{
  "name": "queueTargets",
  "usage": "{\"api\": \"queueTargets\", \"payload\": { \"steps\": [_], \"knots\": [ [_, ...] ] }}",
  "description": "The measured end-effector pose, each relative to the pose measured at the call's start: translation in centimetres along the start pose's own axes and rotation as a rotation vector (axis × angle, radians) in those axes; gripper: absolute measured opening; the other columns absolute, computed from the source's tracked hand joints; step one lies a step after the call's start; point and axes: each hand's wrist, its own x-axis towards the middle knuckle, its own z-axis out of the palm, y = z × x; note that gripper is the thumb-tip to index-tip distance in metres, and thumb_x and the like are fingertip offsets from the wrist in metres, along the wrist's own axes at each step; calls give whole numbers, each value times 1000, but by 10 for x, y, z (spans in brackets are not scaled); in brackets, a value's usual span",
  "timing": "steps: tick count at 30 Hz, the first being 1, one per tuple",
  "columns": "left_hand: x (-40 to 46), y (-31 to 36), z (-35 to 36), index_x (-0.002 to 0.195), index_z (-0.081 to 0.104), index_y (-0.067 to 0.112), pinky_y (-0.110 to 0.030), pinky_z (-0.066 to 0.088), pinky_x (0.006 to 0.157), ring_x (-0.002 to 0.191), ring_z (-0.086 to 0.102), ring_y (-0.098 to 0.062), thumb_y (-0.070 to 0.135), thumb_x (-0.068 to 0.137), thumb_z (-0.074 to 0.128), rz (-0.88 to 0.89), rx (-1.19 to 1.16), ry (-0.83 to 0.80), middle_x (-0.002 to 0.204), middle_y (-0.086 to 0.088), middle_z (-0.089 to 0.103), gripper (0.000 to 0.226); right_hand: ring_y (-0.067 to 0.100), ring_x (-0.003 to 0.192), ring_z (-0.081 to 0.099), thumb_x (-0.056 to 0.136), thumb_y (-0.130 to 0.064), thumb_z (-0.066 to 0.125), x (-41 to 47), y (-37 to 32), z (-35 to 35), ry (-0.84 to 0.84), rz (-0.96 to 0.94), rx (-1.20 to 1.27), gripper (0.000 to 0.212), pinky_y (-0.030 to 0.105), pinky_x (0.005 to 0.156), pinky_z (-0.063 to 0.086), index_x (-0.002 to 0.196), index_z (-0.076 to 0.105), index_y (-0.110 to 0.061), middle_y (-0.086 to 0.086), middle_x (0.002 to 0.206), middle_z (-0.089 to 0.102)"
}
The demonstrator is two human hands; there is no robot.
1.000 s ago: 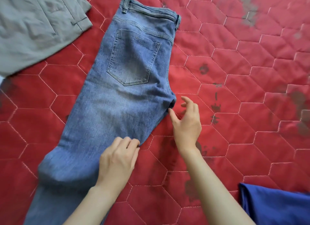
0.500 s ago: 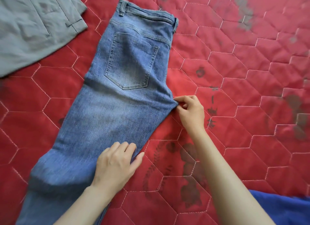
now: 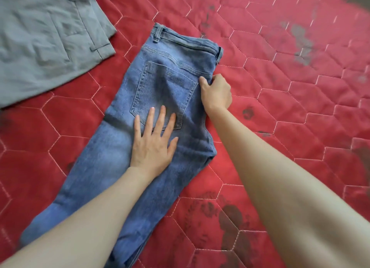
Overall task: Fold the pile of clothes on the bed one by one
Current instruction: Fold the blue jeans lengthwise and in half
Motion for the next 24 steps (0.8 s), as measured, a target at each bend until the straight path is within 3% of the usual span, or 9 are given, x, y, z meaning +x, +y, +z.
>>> {"api": "queueTargets", "payload": {
  "steps": [3,6,10,13,16,19,21,24],
  "knots": [
    [0,-1,6,150,30,20,-63,11,112,146,18,-36,44,96,28,-1,-11,48,159,-12,21,58,33,108,57,93,-34,54,16,6,-3,23,-1,-47,27,31,72,30,103,60,-9,12,114,65],
    [-1,-1,4,150,30,25,-64,11,112,146,15,-37,45,95,29,-24,-27,36,160,-10,19,59,33,110,56,94,-33,53,20,12,-5,43,39,-40,28,32,73,33,105,61,-9,12,116,64],
    [-1,-1,1,150,30,26,-66,11,112,146,14,-37,57,91,29,-20,-35,23,160,-9,18,67,28,126,43,95,-37,52,13,1,2,183,27,-87,43,38,96,36,129,53,-10,10,134,48],
    [0,-2,1,151,27,28,-65,9,111,147,12,-36,73,84,27,-26,-34,19,160,-9,16,81,24,143,25,95,-45,44,8,-14,13,241,-384,-283,58,40,111,24,148,34,-21,7,154,30],
    [0,-2,1,151,25,28,-66,10,111,147,11,-35,78,81,26,-24,-34,8,161,-8,15,86,18,150,4,100,-51,28,24,-1,15,-25,-658,-630,57,53,118,4,153,19,-33,-2,162,11],
    [0,-2,2,152,24,29,-67,10,111,147,10,-35,78,81,25,-22,-34,9,161,-7,15,86,18,149,-6,103,-47,22,50,15,6,-146,-633,-657,54,59,116,2,154,10,-33,-11,162,4],
    [0,-2,2,152,24,29,-66,10,111,147,10,-34,77,82,25,-28,-31,18,161,-6,15,85,20,149,-7,104,-45,22,44,12,5,-143,-593,-621,54,58,117,2,154,11,-30,-8,163,2],
    [0,-2,3,152,23,30,-64,8,111,147,10,-33,75,84,24,-34,-35,35,161,-6,15,81,21,150,-3,103,-43,27,-5,10,6,-52,-460,-368,53,54,118,2,153,20,-27,0,163,8]
  ]
}}
